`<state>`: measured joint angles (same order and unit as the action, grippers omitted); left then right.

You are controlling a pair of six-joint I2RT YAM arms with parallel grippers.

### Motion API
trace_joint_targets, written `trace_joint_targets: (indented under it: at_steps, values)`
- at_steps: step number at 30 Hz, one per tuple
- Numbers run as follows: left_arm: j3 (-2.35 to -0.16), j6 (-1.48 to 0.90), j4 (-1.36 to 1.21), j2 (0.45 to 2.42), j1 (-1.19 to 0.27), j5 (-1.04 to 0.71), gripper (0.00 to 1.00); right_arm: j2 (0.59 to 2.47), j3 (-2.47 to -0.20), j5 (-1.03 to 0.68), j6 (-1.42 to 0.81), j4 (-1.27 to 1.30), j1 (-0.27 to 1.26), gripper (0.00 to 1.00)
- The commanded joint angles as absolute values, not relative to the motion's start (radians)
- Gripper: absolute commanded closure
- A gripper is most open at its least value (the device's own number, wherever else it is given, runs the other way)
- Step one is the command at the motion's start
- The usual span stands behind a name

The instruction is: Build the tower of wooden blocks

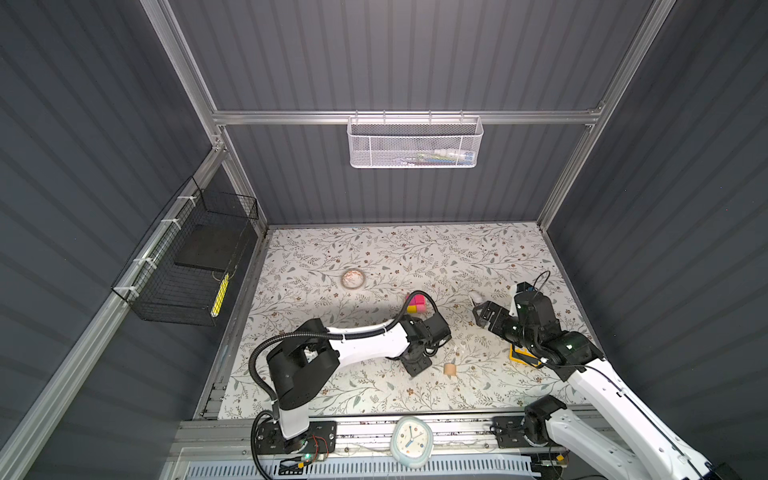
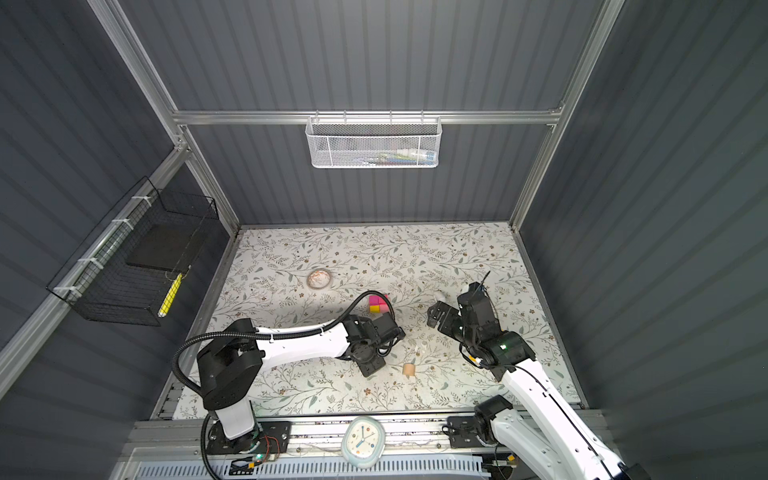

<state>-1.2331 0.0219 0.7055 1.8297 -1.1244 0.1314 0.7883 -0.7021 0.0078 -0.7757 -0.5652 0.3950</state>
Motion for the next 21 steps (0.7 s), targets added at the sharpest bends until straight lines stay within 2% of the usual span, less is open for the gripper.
trace_joint_targets:
  at_steps: [1,17,18,21]
  values:
    - [-1.286,0.110,0.755,1.878,-1.128,0.152,1.00,0.766,-0.732,0.040,-0.753,-0.603,0.392,0.01]
    - [-1.402,0.243,0.783,2.034,-1.126,0.142,1.00,0.715,-0.743,0.077,-0.728,-0.652,0.387,0.01]
    - [-1.402,0.243,0.787,2.039,-1.126,0.145,0.99,0.712,-0.742,0.078,-0.727,-0.654,0.385,0.01]
    - [-1.402,0.229,0.783,2.043,-1.126,0.156,0.90,0.708,-0.739,0.081,-0.729,-0.656,0.385,0.01]
